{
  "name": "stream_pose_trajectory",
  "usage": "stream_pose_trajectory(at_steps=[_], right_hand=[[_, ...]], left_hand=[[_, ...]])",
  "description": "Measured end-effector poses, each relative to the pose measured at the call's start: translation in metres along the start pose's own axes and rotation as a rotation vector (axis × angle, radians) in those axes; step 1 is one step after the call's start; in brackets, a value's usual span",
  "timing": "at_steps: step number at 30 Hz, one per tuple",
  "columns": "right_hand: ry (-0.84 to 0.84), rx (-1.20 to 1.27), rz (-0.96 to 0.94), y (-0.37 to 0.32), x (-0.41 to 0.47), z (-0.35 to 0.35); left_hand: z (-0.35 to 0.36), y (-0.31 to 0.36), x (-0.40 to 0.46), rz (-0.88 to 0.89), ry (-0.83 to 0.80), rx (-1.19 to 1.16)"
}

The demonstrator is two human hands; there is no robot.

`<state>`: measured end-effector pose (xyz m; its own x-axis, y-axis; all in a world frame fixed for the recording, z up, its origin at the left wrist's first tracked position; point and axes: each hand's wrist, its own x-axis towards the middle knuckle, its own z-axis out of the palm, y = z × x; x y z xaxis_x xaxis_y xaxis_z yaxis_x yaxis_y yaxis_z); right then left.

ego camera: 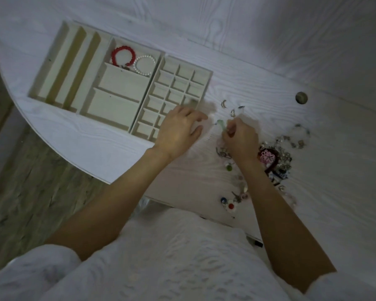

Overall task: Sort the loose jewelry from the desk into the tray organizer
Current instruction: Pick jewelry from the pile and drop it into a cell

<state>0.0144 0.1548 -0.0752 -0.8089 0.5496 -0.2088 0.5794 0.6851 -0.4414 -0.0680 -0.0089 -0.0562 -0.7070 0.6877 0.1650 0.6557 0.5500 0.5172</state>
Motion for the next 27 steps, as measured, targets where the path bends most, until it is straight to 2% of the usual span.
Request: stream_pose_trajectory(at_steps=[4,7,9,13,15,18,22,24,27], right_hand=[[0.005,0.012,-0.005,0.009,-0.005,0.002],[0.013,-0.025,-0.04,0.016,-0.004,-0.001],[0.009,-0.045,-0.05,0.019,-0.003,-0.004],[0.012,-0.016,-0.116,0.022,-0.002,-0.007],[0.013,0.02,-0.161,0.02,-0.005,-0.012],[0.013,0.07,-0.257,0.019,-0.011,-0.019],[-0.035,0.138,-0.366,0.009,-0.016,-0.026],[-0.061,0.157,-0.384,-0.001,-0.02,-0.025],[-0.134,0.228,-0.342,-0.02,-0.025,-0.014]], left_hand=[[0.033,0.022,0.025,-0.059,-0.294,0.11],[0.051,0.028,0.036,-0.043,-0.366,0.191],[0.057,0.029,0.038,-0.038,-0.351,0.196],[0.06,0.023,0.035,0.037,-0.222,0.171],[0.057,0.026,0.028,0.01,-0.203,0.116],[0.045,0.029,0.009,-0.113,-0.158,-0.089],[0.022,0.025,-0.016,-0.4,-0.064,-0.467],[0.012,0.02,-0.025,-0.512,-0.035,-0.614],[-0.001,0.007,-0.031,-0.616,0.043,-0.714]])
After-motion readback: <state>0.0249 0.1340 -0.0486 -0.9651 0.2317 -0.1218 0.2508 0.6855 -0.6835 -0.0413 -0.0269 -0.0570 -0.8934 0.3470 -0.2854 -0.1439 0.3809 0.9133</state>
